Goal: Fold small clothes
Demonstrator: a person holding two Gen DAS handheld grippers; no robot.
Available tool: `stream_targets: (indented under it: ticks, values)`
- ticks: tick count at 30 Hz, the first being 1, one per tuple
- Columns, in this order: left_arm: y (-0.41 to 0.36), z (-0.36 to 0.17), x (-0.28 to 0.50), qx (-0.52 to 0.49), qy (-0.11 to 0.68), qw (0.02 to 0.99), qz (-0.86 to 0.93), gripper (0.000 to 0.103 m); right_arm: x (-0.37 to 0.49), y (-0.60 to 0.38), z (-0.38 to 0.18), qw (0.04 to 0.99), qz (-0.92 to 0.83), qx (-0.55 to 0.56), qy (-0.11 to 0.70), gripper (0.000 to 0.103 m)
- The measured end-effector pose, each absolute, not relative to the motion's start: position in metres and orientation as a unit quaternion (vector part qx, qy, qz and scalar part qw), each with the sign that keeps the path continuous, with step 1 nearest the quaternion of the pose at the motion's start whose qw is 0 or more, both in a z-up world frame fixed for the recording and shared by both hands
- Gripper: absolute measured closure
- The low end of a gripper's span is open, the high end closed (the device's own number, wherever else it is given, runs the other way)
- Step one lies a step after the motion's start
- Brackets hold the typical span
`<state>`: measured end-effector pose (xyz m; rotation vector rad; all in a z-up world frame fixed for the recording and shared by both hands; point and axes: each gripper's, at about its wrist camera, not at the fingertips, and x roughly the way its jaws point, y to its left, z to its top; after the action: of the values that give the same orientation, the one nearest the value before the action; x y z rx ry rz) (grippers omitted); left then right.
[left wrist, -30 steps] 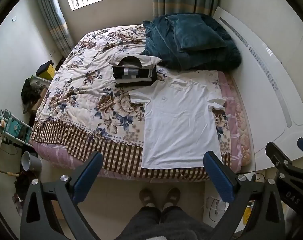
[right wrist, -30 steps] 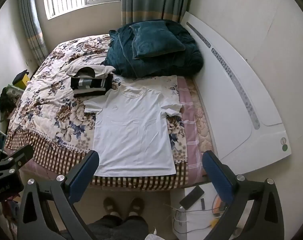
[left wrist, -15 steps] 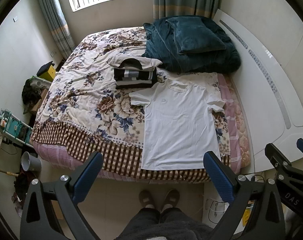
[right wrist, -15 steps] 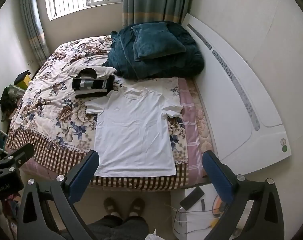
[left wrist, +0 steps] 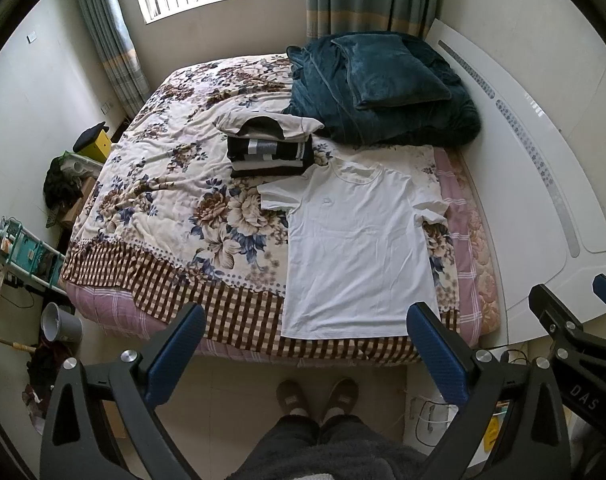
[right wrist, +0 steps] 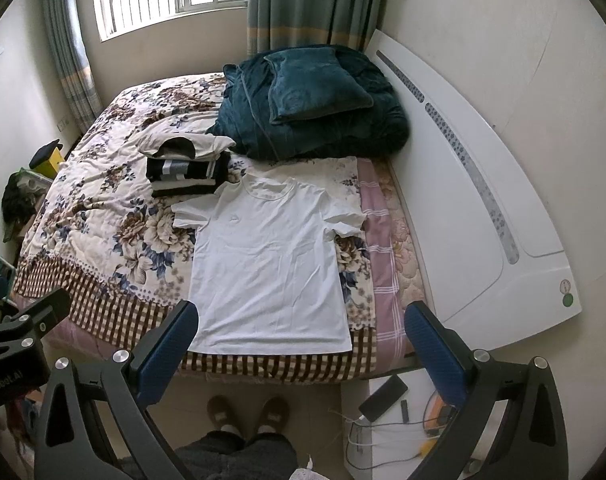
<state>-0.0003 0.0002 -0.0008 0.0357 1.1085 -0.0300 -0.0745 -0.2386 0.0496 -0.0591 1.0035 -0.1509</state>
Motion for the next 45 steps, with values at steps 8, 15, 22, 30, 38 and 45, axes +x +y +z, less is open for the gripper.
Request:
stream_targets:
  ticks: [8, 15, 22, 30, 38, 45]
  values:
    - [0.0, -0.001, -0.001, 0.017, 0.526, 0.85, -0.014, 0.001, -0.074, -0.237, 0.051, 0.874, -0.072, -0.029, 0.48, 0.0]
    - [-0.003, 0.013, 0.009, 0.016, 0.524, 0.852, -0.014, 0.001, -0.076, -0.234, 0.067, 0.875, -0.069, -0.031, 0.479, 0.0]
    - [-0.006, 0.017, 0.012, 0.016, 0.523, 0.852, -0.014, 0.001, -0.076, -0.234, 0.067, 0.875, -0.069, -0.03, 0.478, 0.0]
    - [-0.006, 0.023, 0.009, 0.016, 0.523, 0.852, -0.014, 0.001, -0.077, -0.234, 0.066, 0.876, -0.07, -0.031, 0.477, 0.0]
    - [0.0, 0.043, 0.02, 0.015, 0.517, 0.856, -0.015, 0.001, -0.076, -0.235, 0.073, 0.877, -0.072, -0.029, 0.474, 0.0]
    - [-0.001, 0.044, 0.019, 0.015, 0.517, 0.856, -0.016, 0.001, -0.074, -0.235, 0.077, 0.877, -0.072, -0.03, 0.474, 0.0]
